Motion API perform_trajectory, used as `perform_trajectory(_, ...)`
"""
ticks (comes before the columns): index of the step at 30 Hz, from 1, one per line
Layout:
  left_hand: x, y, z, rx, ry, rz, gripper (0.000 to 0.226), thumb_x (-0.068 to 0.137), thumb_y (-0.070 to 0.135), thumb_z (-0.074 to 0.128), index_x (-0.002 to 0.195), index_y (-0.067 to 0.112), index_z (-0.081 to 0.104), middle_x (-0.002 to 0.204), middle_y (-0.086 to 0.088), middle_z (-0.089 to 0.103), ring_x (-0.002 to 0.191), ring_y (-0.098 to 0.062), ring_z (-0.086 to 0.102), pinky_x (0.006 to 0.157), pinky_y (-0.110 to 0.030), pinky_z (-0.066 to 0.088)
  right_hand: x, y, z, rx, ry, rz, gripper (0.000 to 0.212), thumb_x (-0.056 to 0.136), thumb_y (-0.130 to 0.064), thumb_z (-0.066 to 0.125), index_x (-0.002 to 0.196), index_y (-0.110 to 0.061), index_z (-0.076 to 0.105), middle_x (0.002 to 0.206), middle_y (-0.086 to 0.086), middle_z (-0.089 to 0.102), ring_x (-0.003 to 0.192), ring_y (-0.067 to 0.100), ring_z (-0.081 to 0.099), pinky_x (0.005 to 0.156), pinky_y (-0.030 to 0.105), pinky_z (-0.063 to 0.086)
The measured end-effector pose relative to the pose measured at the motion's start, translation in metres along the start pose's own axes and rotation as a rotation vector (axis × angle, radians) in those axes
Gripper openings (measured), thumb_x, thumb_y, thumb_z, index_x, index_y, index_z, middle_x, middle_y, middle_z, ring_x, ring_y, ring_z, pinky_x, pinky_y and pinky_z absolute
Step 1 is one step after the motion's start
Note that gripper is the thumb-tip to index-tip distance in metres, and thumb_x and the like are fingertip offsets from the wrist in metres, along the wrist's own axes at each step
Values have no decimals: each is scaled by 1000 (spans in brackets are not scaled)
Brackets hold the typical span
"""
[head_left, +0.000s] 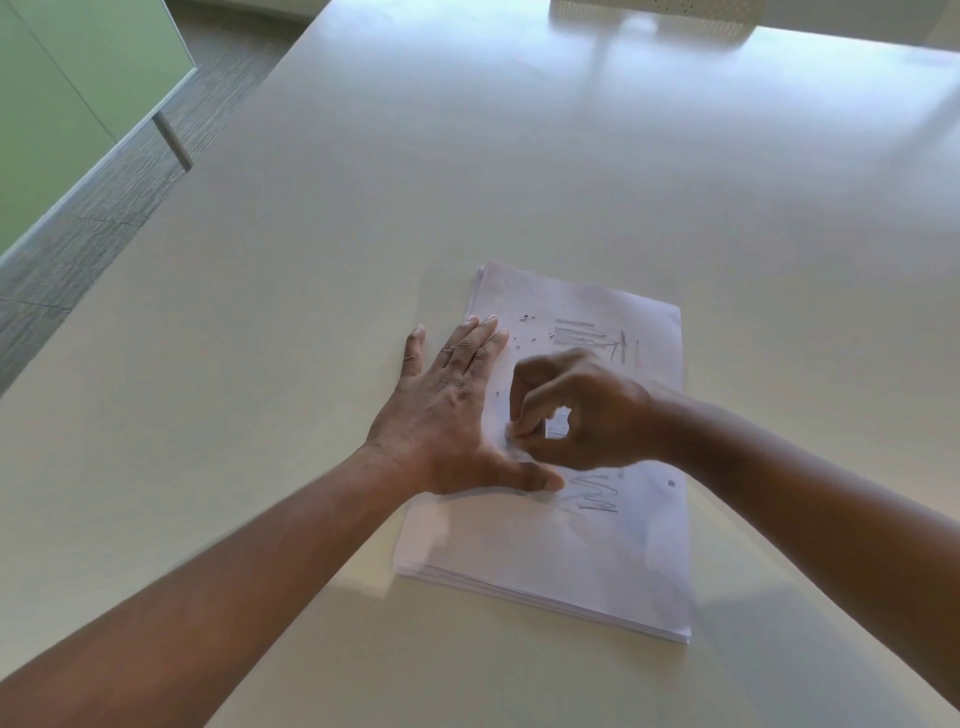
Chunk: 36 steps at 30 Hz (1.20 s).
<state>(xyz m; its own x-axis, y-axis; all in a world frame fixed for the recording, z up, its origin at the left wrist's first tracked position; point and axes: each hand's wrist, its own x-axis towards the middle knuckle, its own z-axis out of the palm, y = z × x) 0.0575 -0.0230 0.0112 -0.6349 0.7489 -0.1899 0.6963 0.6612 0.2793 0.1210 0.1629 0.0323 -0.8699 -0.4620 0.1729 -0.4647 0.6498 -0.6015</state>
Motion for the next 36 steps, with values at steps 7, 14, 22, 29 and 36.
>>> perform_trajectory(7, 1, 0, 0, 6, -2, -2, 155, 47, 111, 31, 164, 17, -11, 171, 7, -20, 152, -4, -28, 123, -54, -18, 8, 13, -8, -52, 99, 62, 10, 72, -2, 79, 69, -11, 75, 74, 1, 65, 60, 11, 60, 58, 20, 48)
perform_trajectory(14, 0, 0, 0, 11, -4, -3, 155, 49, 111, 34, 163, 17, -12, 170, 8, -20, 152, -4, -28, 123, -55, -17, 5, 18, -9, -44, 147, 73, 7, 75, -6, 80, 71, -10, 76, 75, 2, 65, 61, 10, 59, 62, 13, 45)
perform_trajectory(22, 1, 0, 0, 9, -9, -6, 156, 48, 111, 34, 163, 17, -12, 170, 8, -21, 152, -4, -28, 123, -55, -18, 4, 24, -14, -56, 141, 110, 7, 75, -6, 82, 73, -11, 78, 76, 1, 67, 62, 9, 63, 63, 10, 44)
perform_trajectory(29, 1, -1, 1, 14, -5, -6, 155, 49, 111, 34, 163, 17, -12, 170, 8, -21, 152, -5, -28, 123, -55, -18, 4, 27, -16, -70, 186, 117, 7, 76, -5, 82, 72, -8, 78, 76, 1, 66, 63, 4, 61, 63, 9, 45)
perform_trajectory(36, 1, 0, 0, 4, -9, -5, 155, 49, 110, 37, 163, 17, -13, 170, 8, -21, 152, -4, -29, 123, -55, -18, -2, 15, -10, -14, 40, 10, 7, 74, -4, 82, 75, -9, 78, 75, 2, 66, 64, 10, 63, 64, 10, 44)
